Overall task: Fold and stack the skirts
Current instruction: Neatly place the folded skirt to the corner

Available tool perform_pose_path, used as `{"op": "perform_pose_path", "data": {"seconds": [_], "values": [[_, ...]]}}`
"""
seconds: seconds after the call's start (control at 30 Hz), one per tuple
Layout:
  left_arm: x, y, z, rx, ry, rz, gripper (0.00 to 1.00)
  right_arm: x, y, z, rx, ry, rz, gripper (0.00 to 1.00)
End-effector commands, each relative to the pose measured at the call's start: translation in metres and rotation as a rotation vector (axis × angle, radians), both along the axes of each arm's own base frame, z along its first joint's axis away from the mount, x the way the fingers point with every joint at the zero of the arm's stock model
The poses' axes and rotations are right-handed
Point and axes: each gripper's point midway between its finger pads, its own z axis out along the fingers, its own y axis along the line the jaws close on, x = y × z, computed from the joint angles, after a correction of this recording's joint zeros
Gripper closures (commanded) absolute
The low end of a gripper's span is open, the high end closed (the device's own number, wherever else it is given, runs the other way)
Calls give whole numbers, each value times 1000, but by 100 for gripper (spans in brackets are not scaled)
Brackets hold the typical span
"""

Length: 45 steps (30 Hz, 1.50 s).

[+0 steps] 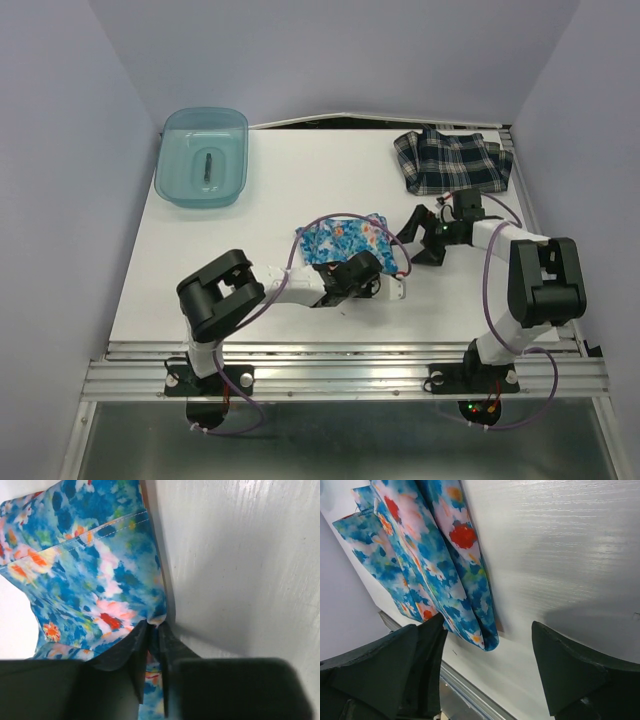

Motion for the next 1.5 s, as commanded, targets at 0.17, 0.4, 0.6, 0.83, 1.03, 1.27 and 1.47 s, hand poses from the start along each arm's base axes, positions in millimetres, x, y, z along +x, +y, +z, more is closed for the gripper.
{"op": "perform_pose_path", "data": {"seconds": [0.17, 0.4, 0.6, 0.83, 1.03, 1.27, 1.47], "values": [[18, -8, 27, -143, 117, 46, 100, -3, 5, -8, 59, -31, 17, 0], [21, -8, 44, -256, 262, 24, 100, -5, 21, -10, 189, -78, 19, 0], [29, -10, 51, -298, 313, 32, 100, -3, 50, -9, 241, -119, 19, 0], [43, -15, 59, -352, 354, 78, 100, -2, 63, -20, 260, -107, -51, 0], [47, -17, 55, -354, 370, 79, 100, 15, 61, -21, 259, -135, -147, 2], [48, -19, 47, -346, 383, 77, 100, 33, 63, -33, 183, -172, -197, 9], [50, -21, 42, -340, 383, 71, 100, 39, 64, -47, 113, -189, -197, 30]]}}
